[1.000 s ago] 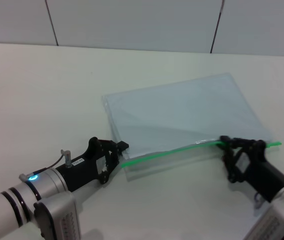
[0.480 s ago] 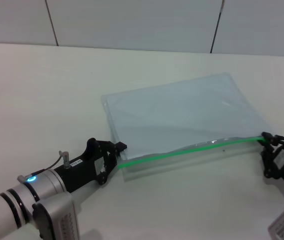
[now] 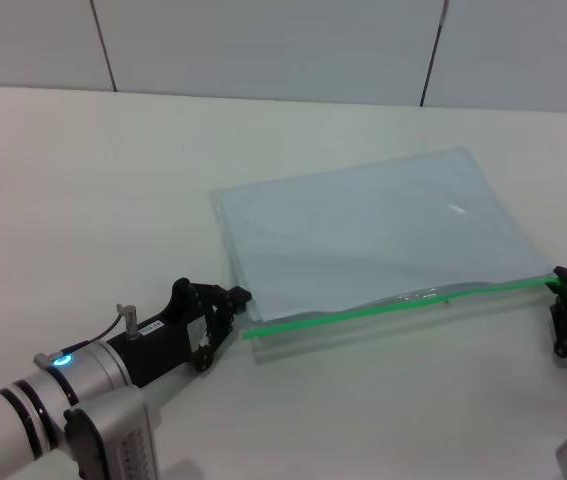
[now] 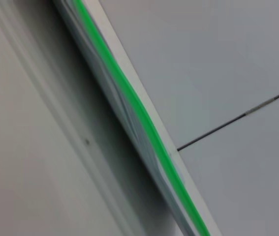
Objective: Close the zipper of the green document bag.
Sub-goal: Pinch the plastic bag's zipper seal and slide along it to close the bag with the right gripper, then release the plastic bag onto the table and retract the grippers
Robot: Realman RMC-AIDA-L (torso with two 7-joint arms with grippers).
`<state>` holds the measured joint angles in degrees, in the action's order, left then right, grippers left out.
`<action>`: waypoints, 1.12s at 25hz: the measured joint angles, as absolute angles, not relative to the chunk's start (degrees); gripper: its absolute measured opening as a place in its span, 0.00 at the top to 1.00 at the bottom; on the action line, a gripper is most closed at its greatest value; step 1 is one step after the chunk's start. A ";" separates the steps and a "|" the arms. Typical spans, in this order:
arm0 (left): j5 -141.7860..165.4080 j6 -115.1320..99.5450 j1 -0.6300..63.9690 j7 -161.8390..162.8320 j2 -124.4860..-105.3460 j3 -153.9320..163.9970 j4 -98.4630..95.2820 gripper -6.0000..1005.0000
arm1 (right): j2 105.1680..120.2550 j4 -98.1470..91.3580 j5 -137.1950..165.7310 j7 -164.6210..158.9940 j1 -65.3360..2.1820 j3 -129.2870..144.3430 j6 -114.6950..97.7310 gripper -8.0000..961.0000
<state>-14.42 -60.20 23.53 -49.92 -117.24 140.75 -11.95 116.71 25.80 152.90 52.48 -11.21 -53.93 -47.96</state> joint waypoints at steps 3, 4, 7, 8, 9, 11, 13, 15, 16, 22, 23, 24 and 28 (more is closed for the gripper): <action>-14.43 -60.36 23.53 -49.92 -117.24 140.74 -11.94 0.96 | 116.72 25.56 152.90 52.86 -11.15 -54.06 -48.88 0.79; -14.43 -60.42 23.54 -49.96 -117.24 140.72 -11.95 0.96 | 116.75 25.33 152.90 53.04 -11.16 -54.06 -49.66 0.79; -14.43 -60.43 23.60 -50.81 -117.29 140.72 -12.04 0.97 | 116.99 24.33 152.90 53.42 -11.15 -53.94 -52.72 0.78; -14.47 -60.41 23.61 -51.15 -117.33 140.72 -12.07 0.97 | 117.03 24.17 152.90 53.46 -11.14 -53.77 -53.59 0.78; -14.52 -60.42 23.56 -51.52 -117.35 140.71 -12.12 0.97 | 117.06 24.07 152.90 53.48 -11.08 -53.57 -54.54 0.78; -14.61 -60.65 23.34 -51.67 -117.37 140.65 -12.29 0.98 | 117.10 23.83 152.91 53.43 -10.75 -52.99 -57.06 0.78; -15.27 -61.09 23.10 -51.68 -117.39 140.56 -12.43 0.98 | 117.14 23.60 152.91 53.27 -10.15 -52.28 -60.31 0.78; -17.21 -61.89 22.73 -51.68 -117.40 140.50 -12.52 0.96 | 117.19 23.58 152.81 52.79 -9.48 -51.49 -64.23 0.77; -18.99 -62.83 22.34 -51.62 -117.40 140.51 -12.54 0.94 | 117.22 23.83 151.89 51.03 -9.05 -50.08 -67.98 0.77; -31.67 -70.78 19.70 -49.76 -117.22 140.51 -12.57 0.70 | 117.10 24.12 146.99 42.68 -9.28 -45.18 -74.90 0.45; -33.87 -72.09 19.39 -48.72 -117.20 140.52 -12.57 0.63 | 117.10 24.19 146.22 40.48 -9.46 -44.39 -75.45 0.37; -36.56 -73.54 19.16 -47.26 -117.17 140.53 -12.57 0.62 | 117.09 24.23 145.84 38.67 -9.63 -44.10 -75.57 0.30; -47.44 -77.96 18.64 -40.35 -117.13 140.54 -12.31 0.55 | 117.22 24.82 144.02 29.00 -10.86 -43.54 -75.45 0.27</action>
<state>-47.44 -77.96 18.64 -40.35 -117.13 140.54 -12.31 117.22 24.82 144.02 29.00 -10.86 -43.54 -75.45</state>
